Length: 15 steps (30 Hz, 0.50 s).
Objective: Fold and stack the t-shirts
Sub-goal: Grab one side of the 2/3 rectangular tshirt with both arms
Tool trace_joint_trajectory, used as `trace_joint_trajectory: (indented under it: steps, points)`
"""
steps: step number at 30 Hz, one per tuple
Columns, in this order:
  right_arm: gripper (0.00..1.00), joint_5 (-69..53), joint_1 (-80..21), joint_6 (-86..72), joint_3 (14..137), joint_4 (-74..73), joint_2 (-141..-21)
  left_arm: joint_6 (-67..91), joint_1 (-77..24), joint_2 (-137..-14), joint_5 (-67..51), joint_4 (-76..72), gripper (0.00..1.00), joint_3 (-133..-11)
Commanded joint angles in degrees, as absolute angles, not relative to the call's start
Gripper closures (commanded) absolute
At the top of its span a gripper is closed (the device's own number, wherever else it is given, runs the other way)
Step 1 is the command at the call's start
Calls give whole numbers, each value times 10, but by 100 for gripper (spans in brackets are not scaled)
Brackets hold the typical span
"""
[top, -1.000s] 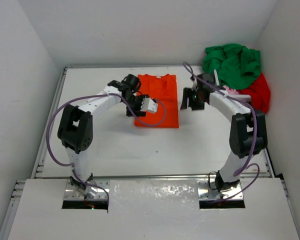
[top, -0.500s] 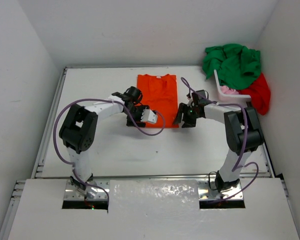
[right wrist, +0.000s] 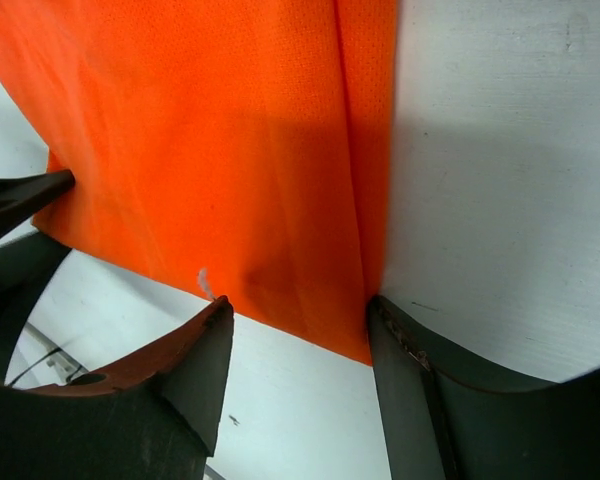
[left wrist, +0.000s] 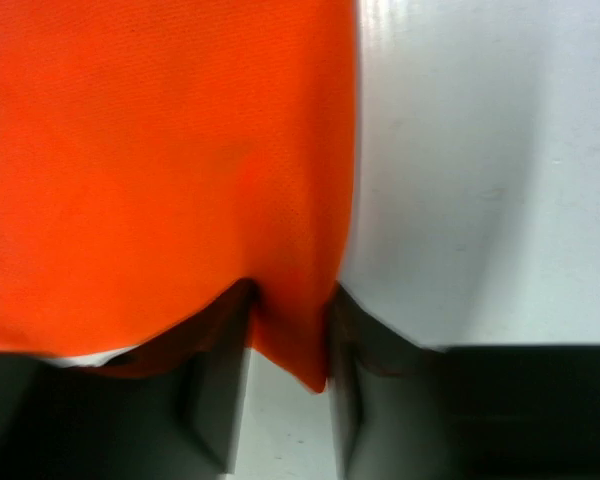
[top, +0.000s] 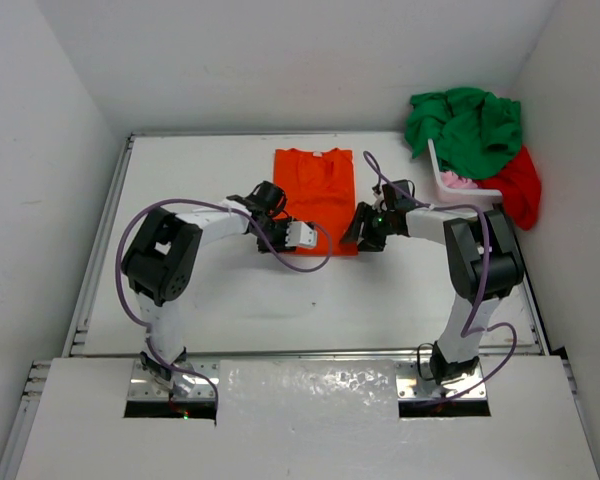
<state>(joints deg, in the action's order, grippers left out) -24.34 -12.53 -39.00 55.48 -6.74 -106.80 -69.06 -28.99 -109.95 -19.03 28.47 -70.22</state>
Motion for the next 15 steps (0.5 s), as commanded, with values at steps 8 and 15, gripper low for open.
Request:
trace_joint_trajectory:
  steps: [8,15]
  points:
    - [89,-278,-128,-401,528,-56,-1123,-631,-298,-1107,-171,236,100,-688]
    - [100,-279,-128,-359,524,-88,-1080,-607,-297,-1076,-137,257,100,-680]
